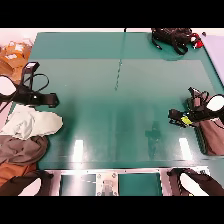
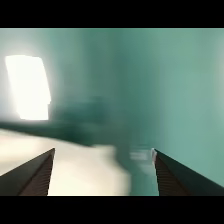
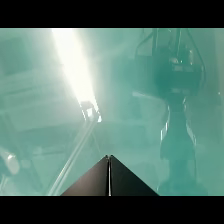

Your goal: Fold the shirts.

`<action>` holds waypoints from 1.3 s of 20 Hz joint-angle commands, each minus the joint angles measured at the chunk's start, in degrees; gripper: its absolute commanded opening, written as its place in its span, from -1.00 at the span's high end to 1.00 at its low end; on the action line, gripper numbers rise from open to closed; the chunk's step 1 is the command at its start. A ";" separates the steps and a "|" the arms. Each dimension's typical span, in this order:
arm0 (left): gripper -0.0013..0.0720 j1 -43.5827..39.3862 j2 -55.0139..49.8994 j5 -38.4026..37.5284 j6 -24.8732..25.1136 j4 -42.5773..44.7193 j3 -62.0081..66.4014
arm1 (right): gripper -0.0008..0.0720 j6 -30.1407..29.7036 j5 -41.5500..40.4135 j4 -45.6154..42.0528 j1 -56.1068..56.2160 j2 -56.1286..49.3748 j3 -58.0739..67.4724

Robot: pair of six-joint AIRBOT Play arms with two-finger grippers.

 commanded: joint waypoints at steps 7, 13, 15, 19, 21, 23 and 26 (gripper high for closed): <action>-1.00 14.16 -4.63 -5.88 -0.02 18.40 -9.16 | 0.93 0.02 -1.36 0.00 0.04 0.00 0.00; 0.90 14.53 -6.97 -3.87 5.09 10.40 -11.63 | 0.93 0.00 -1.73 0.02 0.04 0.02 0.02; 0.91 14.34 -6.80 -6.34 6.14 6.73 -6.10 | 0.93 0.00 -1.73 0.09 0.04 0.02 0.09; 0.91 6.97 -6.45 -13.22 7.78 -1.62 12.66 | 0.93 -0.02 -1.22 0.22 0.02 0.04 1.86; 0.91 -0.83 -6.45 -13.94 6.69 -5.53 22.12 | 0.93 -0.04 -0.33 0.22 0.02 0.04 3.69; 0.91 -9.07 -6.45 -12.20 5.29 -10.21 28.76 | 0.93 -0.07 0.61 0.22 0.02 0.04 5.68; 0.91 -19.96 -6.47 -6.62 4.44 -16.39 31.91 | 0.93 -0.20 1.99 0.22 0.02 0.04 8.66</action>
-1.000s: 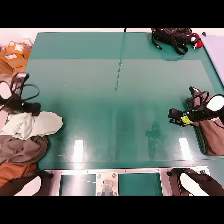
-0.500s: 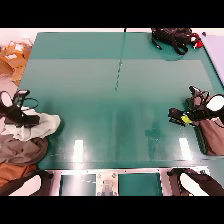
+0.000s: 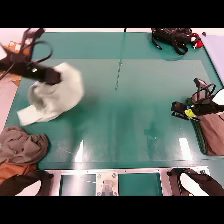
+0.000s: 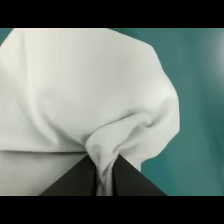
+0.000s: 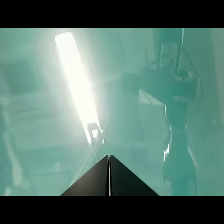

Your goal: Fold the shirts.

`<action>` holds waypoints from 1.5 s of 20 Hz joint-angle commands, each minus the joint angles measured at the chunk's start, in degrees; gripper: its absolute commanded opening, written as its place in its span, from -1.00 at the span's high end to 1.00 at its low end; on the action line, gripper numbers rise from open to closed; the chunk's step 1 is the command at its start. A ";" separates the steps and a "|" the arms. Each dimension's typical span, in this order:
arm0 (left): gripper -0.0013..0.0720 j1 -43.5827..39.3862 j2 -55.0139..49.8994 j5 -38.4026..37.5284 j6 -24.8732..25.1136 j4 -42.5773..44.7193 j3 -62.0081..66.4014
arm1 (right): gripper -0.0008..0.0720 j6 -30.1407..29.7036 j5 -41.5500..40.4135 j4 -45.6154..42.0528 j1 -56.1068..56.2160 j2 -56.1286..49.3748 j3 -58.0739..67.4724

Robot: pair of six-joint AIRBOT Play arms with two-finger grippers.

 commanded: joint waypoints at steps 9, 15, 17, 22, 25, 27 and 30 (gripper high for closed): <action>-0.91 -20.76 -13.92 7.32 -2.05 -13.77 5.35 | -0.03 -0.04 3.50 0.61 0.02 0.07 5.11; -0.91 -8.33 -13.86 -0.46 -2.01 -10.58 3.21 | -0.26 -1.90 0.17 8.90 0.09 -0.17 3.58; -0.91 -4.35 -13.97 2.89 -1.99 -10.54 -2.10 | -0.26 -5.11 -4.44 15.85 0.57 -1.55 1.27; -0.91 -0.61 -21.31 15.85 -0.63 -12.46 -11.15 | -0.26 -12.24 -13.60 27.08 5.86 -11.85 -0.04; -0.91 -0.61 -27.91 24.63 5.84 -24.02 -11.15 | -0.26 -13.68 -18.91 31.23 10.14 -19.98 1.29; -0.91 -0.61 -31.04 29.44 9.22 -30.18 -11.15 | -0.25 -16.33 -20.39 33.99 12.26 -25.22 3.80; -0.90 -0.72 -34.62 29.79 16.06 -39.71 -11.15 | -0.21 -16.59 -20.28 35.30 14.34 -31.82 9.22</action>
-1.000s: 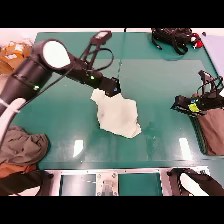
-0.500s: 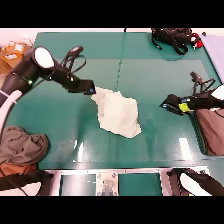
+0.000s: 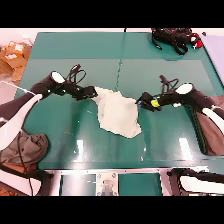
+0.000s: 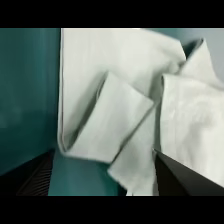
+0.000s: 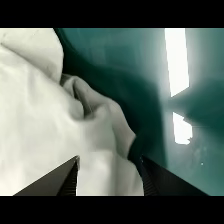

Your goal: Fold the shirts.

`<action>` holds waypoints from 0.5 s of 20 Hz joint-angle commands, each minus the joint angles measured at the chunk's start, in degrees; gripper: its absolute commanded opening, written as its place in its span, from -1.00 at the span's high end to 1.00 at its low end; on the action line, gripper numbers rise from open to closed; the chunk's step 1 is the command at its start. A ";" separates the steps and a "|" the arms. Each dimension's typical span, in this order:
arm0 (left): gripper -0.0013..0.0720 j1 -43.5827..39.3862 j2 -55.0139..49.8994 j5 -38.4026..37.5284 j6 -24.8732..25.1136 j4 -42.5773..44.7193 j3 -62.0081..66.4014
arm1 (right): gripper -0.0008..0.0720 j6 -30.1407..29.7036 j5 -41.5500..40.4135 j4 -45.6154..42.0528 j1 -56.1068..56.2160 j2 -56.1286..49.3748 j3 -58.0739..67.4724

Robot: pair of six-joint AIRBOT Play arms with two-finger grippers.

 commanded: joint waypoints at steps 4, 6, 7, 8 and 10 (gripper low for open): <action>0.37 0.11 -5.46 -2.73 10.60 -11.87 -0.24 | 0.36 -2.75 -0.87 3.30 2.97 -8.46 7.37; 0.90 0.48 -5.44 -4.59 11.32 -11.56 0.50 | 0.92 -5.49 1.16 3.21 2.43 -8.39 8.11; 0.90 1.20 -5.42 -6.51 11.26 -11.37 1.79 | 0.93 -6.25 2.49 3.02 1.73 -8.20 8.57; 0.90 2.14 -5.35 -8.83 11.19 -10.93 3.39 | 0.93 -6.64 3.87 2.91 0.72 -7.74 8.85; 0.91 4.87 -4.09 -12.70 8.50 -8.15 6.38 | 0.93 -6.82 6.56 2.34 -2.16 -5.29 9.03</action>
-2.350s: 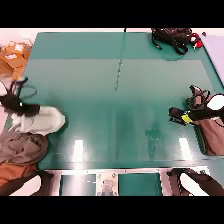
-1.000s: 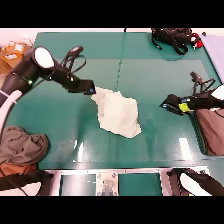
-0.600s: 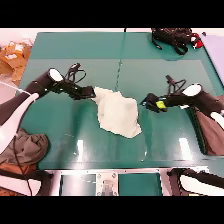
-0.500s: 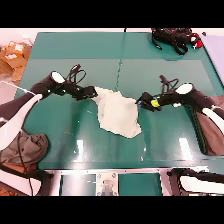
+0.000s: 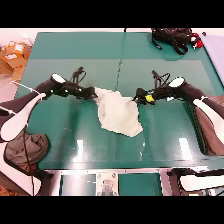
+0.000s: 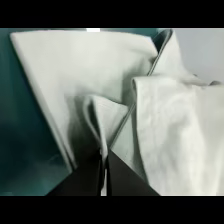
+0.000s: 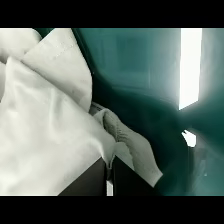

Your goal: Fold the shirts.

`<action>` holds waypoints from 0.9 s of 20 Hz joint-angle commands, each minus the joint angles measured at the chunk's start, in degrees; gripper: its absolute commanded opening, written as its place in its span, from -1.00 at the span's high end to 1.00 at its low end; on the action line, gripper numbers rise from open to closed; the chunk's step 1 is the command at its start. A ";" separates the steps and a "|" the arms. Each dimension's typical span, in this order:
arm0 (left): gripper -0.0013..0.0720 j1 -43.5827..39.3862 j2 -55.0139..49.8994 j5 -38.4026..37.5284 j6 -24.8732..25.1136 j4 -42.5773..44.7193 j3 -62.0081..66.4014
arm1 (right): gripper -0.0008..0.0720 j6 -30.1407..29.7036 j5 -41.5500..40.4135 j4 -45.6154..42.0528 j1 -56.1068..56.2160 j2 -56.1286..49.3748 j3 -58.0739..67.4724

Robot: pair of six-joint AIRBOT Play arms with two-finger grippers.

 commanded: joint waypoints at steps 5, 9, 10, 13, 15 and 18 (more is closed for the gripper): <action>0.91 8.50 10.54 -10.14 -5.07 6.99 4.98 | 0.93 -2.43 6.12 -0.83 -11.15 14.32 0.85; 0.91 10.67 25.86 -10.05 -5.60 5.53 5.33 | 0.93 -2.45 6.10 -0.52 -15.63 27.67 1.05; 0.91 10.67 29.57 -10.29 -5.60 4.22 6.25 | 0.93 -2.47 6.05 -0.31 -15.67 30.67 1.64; 0.91 11.19 38.84 -13.35 -9.09 6.73 13.03 | 0.93 -2.43 4.26 -0.44 -17.03 40.22 6.08; 0.91 11.19 42.80 -17.20 -12.66 13.68 19.74 | 0.93 -2.36 3.43 -0.37 -19.93 46.56 9.81; 0.91 11.19 45.44 -20.68 -14.05 20.65 30.75 | 0.93 -2.21 2.58 -0.59 -24.26 54.60 14.67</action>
